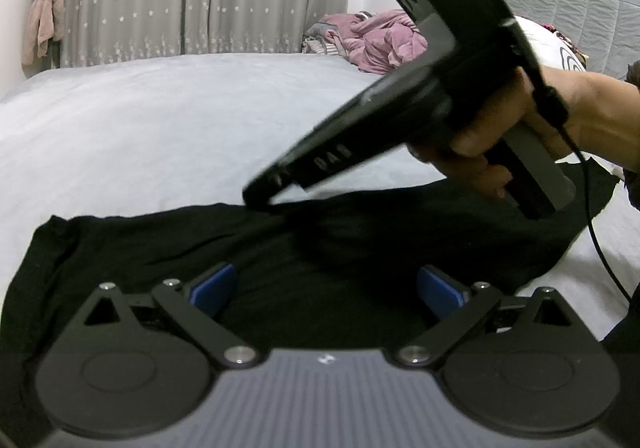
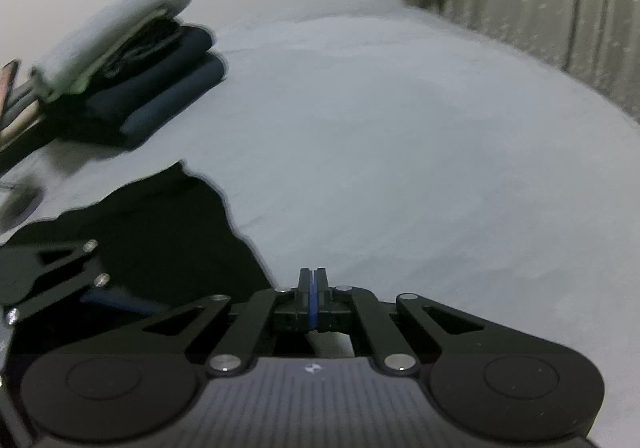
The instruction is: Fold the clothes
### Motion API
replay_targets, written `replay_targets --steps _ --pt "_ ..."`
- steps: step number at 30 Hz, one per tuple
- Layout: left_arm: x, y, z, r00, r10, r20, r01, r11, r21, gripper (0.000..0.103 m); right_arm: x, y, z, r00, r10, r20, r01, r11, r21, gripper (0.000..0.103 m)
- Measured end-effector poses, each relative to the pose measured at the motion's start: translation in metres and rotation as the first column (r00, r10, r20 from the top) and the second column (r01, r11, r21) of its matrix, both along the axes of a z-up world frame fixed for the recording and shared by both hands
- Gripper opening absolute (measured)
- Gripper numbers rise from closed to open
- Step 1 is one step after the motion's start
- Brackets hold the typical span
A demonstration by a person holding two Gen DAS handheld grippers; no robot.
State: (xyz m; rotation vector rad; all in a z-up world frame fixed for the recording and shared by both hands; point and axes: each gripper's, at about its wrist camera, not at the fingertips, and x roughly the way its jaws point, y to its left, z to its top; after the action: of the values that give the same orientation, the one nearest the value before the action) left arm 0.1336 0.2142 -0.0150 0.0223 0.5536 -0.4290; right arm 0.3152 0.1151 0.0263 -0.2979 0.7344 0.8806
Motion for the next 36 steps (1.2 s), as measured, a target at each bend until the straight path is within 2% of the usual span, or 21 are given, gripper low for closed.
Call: replay_targets --steps 1,2,4,10,12,13,14,16,18,21,22,25,27,29,36 --pt "0.001 0.0 0.0 1.0 -0.001 0.0 0.001 1.0 -0.001 0.099 0.003 0.001 0.001 1.0 0.006 -0.025 -0.006 1.0 0.016 0.002" --pt "0.0 0.0 0.0 1.0 -0.002 -0.001 0.002 1.0 -0.003 0.099 0.005 0.001 0.002 0.999 0.013 -0.05 -0.011 0.999 0.032 0.011" --pt "0.0 0.0 -0.001 1.0 -0.003 -0.004 0.003 1.0 -0.005 0.099 0.006 0.009 0.003 0.997 0.049 -0.066 -0.046 0.998 0.049 0.019" --pt "-0.005 0.001 0.002 1.0 -0.022 -0.016 0.022 1.0 0.005 0.099 0.003 0.042 -0.008 0.986 0.154 -0.068 -0.152 0.988 0.043 0.027" --pt "-0.007 0.002 0.002 1.0 -0.024 -0.018 0.024 1.0 -0.001 0.099 -0.001 0.047 -0.01 0.982 0.18 -0.052 -0.179 0.983 0.04 0.025" --pt "-0.007 0.003 0.002 0.999 -0.025 -0.019 0.025 1.0 -0.004 0.099 -0.003 0.049 -0.011 0.98 0.194 -0.044 -0.192 0.981 0.039 0.006" --pt "-0.007 0.005 0.002 0.999 -0.026 -0.022 0.026 1.0 -0.009 0.099 -0.005 0.051 -0.012 0.978 0.205 -0.039 -0.204 0.978 0.035 0.0" --pt "-0.009 0.007 0.002 0.999 -0.028 -0.026 0.027 0.999 -0.017 0.099 -0.01 0.051 -0.01 0.978 0.207 0.002 -0.207 0.978 0.025 0.0" --pt "-0.011 0.007 0.002 0.999 -0.026 -0.024 0.025 1.0 -0.019 0.099 -0.009 0.052 -0.009 0.986 0.161 0.047 -0.163 0.986 0.026 0.0" --pt "-0.009 0.009 0.004 1.0 -0.018 -0.017 0.018 1.0 -0.017 0.099 -0.005 0.055 -0.009 0.988 0.148 0.049 -0.149 0.988 0.026 0.0" --pt "-0.007 0.01 0.004 1.0 -0.016 -0.017 0.015 1.0 -0.017 0.099 -0.004 0.057 -0.01 0.988 0.149 0.045 -0.15 0.988 0.024 0.001" --pt "-0.004 0.014 0.004 1.0 -0.011 -0.026 0.01 1.0 -0.027 0.099 -0.001 0.06 -0.005 0.987 0.158 0.012 -0.159 0.986 0.055 0.018" --pt "-0.004 0.017 0.004 0.999 -0.015 -0.03 0.014 0.999 -0.038 0.099 0.001 0.064 -0.001 0.984 0.177 -0.005 -0.176 0.981 0.085 0.022" --pt "-0.003 0.018 0.004 0.999 -0.017 -0.032 0.016 0.999 -0.041 0.099 0.002 0.072 0.001 0.976 0.215 -0.032 -0.21 0.97 0.119 0.03" --pt "0.0 0.022 0.004 0.999 -0.025 -0.036 0.024 0.999 -0.044 0.099 -0.001 0.114 -0.008 0.946 0.321 -0.055 -0.312 0.941 0.131 0.031"
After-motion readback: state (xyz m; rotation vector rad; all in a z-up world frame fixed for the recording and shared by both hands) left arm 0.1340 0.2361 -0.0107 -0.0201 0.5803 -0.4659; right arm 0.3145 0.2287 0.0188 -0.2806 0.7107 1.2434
